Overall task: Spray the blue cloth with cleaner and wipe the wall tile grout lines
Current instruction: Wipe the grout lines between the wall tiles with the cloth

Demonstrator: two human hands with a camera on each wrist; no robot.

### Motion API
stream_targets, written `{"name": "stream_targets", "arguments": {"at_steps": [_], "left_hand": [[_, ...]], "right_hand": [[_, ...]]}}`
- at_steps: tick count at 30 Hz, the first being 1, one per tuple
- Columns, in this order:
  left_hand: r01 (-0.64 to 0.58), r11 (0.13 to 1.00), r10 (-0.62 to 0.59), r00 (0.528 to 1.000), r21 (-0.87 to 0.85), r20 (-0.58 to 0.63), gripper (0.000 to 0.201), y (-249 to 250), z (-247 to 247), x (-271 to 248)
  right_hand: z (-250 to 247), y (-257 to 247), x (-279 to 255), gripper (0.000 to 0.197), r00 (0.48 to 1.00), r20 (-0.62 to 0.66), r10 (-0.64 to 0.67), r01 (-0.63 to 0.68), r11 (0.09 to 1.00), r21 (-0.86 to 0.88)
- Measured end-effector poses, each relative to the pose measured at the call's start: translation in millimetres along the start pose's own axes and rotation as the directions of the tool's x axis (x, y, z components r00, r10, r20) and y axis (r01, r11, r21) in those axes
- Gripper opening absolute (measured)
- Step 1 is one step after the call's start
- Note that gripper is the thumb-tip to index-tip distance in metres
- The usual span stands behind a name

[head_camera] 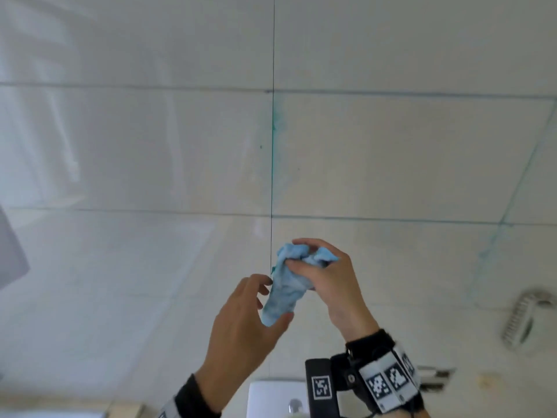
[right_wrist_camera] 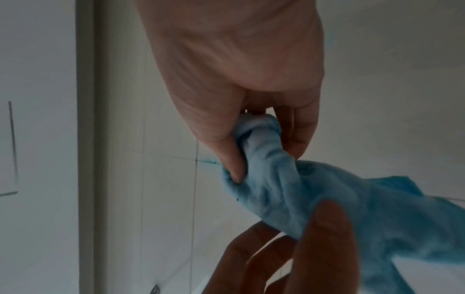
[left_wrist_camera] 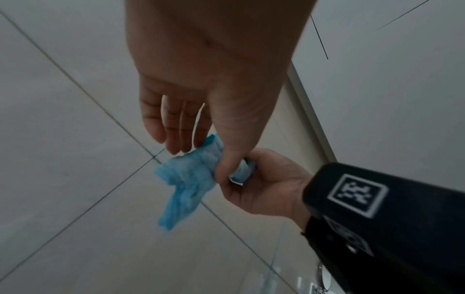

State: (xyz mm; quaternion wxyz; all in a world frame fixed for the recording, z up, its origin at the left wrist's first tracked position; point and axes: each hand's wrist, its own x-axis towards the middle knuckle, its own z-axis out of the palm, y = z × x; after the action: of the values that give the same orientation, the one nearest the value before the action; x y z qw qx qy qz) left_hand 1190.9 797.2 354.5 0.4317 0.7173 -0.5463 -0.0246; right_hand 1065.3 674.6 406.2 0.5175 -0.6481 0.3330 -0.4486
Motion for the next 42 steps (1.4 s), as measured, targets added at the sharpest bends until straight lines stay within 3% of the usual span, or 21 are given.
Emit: {"name": "stream_targets", "arguments": {"at_steps": [2, 4, 7, 10, 14, 21, 25, 28, 32, 38, 40, 42], "left_hand": [[0.051, 0.998, -0.051, 0.999, 0.021, -0.014, 0.049, -8, 4, -14], [0.092, 0.995, -0.090, 0.994, 0.030, -0.060, 0.056, -12, 5, -26], [0.158, 0.987, -0.155, 0.973, 0.005, -0.169, 0.070, -14, 2, -38], [0.252, 0.963, -0.268, 0.941, -0.097, -0.207, 0.054, -14, 0, -44], [0.305, 0.894, -0.377, 0.908, -0.329, -0.181, 0.027, -13, 2, -49], [0.108, 0.829, -0.312, 0.904, -0.549, -0.293, 0.040, -3, -4, -52], [0.083, 0.860, -0.292, 0.889, -0.503, -0.353, 0.055, -2, -8, -51], [0.114, 0.937, -0.261, 0.856, -0.329, -0.446, 0.043, 0, -11, -51], [0.101, 0.908, -0.250, 0.909, -0.407, -0.333, 0.017, 10, -14, -50], [0.047, 0.900, -0.096, 0.991, -0.432, -0.092, 0.020, 14, -19, -48], [0.028, 0.912, -0.045, 0.999, -0.409, -0.031, 0.016, 13, -21, -47], [-0.014, 0.923, 0.016, 1.000, -0.384, 0.000, 0.016, 12, -21, -48]], "right_hand": [[-5, 18, -17, 0.018, 0.999, 0.006, 0.051, -0.051, 0.999, 0.000], [-10, 39, -34, 0.033, 0.998, 0.052, 0.043, -0.048, 0.993, 0.104], [-15, 68, -57, 0.045, 0.991, 0.130, -0.033, -0.040, 0.850, 0.525], [-11, 91, -73, 0.052, 0.978, 0.199, -0.058, -0.093, 0.736, 0.671], [-7, 101, -82, 0.053, 0.973, 0.227, -0.047, -0.134, 0.683, 0.718], [-13, 102, -86, 0.045, 0.968, 0.234, -0.087, -0.119, 0.666, 0.737], [-16, 99, -88, 0.042, 0.959, 0.258, -0.119, -0.113, 0.671, 0.732], [-16, 97, -89, 0.039, 0.950, 0.280, -0.139, -0.105, 0.702, 0.704], [-11, 93, -91, 0.042, 0.945, 0.296, -0.140, -0.094, 0.749, 0.656], [-9, 92, -93, 0.052, 0.959, 0.262, -0.109, -0.071, 0.802, 0.593], [-8, 91, -92, 0.054, 0.973, 0.224, -0.062, -0.059, 0.867, 0.496], [-6, 93, -89, 0.041, 0.984, 0.177, 0.007, -0.064, 0.945, 0.320]]}}
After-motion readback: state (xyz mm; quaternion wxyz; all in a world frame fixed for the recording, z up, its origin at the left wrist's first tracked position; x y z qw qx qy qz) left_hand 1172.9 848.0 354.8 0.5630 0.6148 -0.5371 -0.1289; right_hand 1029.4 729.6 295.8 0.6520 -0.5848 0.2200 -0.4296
